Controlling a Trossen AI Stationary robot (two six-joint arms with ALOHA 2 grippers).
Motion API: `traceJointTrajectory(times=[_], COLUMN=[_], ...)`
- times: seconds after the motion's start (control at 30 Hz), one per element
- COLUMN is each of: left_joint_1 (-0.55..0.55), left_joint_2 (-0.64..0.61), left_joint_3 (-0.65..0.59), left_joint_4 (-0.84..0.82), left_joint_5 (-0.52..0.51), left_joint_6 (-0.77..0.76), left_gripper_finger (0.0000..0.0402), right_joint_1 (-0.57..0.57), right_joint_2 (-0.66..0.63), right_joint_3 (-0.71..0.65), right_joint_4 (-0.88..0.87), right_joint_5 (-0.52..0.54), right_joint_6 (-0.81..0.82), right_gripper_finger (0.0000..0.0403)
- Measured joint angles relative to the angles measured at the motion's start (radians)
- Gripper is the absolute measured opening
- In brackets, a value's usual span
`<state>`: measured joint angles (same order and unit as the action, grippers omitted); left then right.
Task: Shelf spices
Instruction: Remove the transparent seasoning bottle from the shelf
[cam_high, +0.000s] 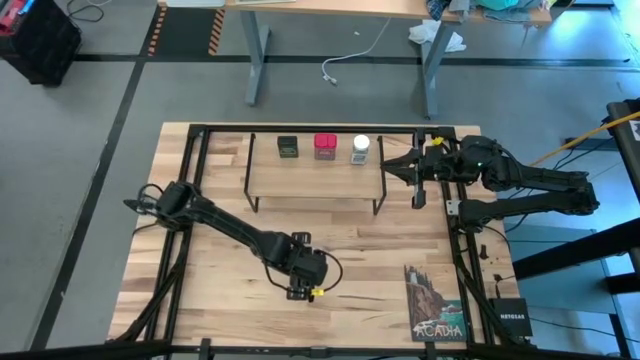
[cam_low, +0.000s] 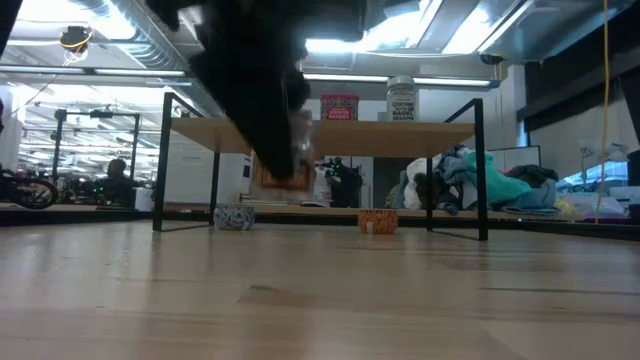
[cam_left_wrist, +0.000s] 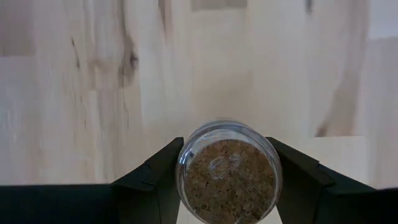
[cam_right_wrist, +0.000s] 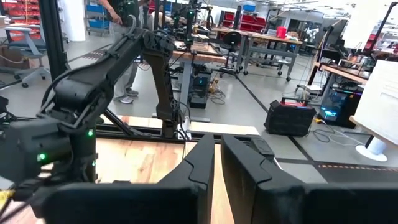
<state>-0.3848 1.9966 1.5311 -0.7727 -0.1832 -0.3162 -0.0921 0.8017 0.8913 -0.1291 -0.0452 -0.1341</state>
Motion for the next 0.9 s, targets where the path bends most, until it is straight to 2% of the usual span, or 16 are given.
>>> traceJointTrajectory(times=[0.43, 0.9], left_joint_1=[0.002, 0.000], left_joint_2=[0.081, 0.084], left_joint_3=[0.000, -0.012], left_joint_4=[-0.021, -0.022], left_joint_5=[0.006, 0.004], left_joint_6=[-0.058, -0.079], left_gripper_finger=[0.0181, 0.0181], right_joint_1=[0.000, 0.000], right_joint_2=[0.000, 0.000], right_joint_3=[0.000, 0.000], right_joint_4=[-0.002, 0.007], right_joint_5=[0.000, 0.000], right_joint_6=[0.006, 0.007], right_gripper_finger=[0.0035, 0.0035])
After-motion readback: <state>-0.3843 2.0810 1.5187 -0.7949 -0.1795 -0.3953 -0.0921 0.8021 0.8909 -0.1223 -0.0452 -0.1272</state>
